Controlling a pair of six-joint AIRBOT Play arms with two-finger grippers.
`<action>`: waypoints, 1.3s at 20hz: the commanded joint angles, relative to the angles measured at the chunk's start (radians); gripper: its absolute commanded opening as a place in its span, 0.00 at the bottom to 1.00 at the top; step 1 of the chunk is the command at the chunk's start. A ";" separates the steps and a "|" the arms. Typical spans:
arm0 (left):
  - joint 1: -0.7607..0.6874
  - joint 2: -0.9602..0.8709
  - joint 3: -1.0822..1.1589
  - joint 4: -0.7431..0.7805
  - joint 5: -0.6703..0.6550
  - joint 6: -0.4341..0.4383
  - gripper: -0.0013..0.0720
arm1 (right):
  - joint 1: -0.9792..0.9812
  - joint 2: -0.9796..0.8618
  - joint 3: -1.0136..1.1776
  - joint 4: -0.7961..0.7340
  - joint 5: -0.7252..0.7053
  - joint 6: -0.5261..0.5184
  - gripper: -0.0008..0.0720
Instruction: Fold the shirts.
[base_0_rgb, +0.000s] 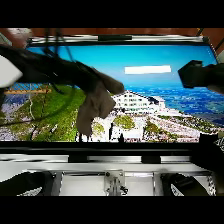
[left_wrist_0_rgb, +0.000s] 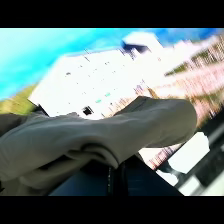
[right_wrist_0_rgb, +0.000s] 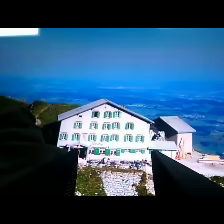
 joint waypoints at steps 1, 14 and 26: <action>-0.153 -0.079 -0.170 -0.006 0.075 -0.081 0.11 | 0.000 0.061 -0.001 -0.044 -0.053 0.042 0.79; 0.262 0.169 -0.695 -0.041 -0.220 -0.121 1.00 | -0.105 -0.149 -0.505 0.267 -0.181 -0.251 0.94; 0.288 0.148 -1.180 -0.418 0.306 -0.027 1.00 | -0.324 -0.218 -0.818 0.568 -0.079 -0.402 0.94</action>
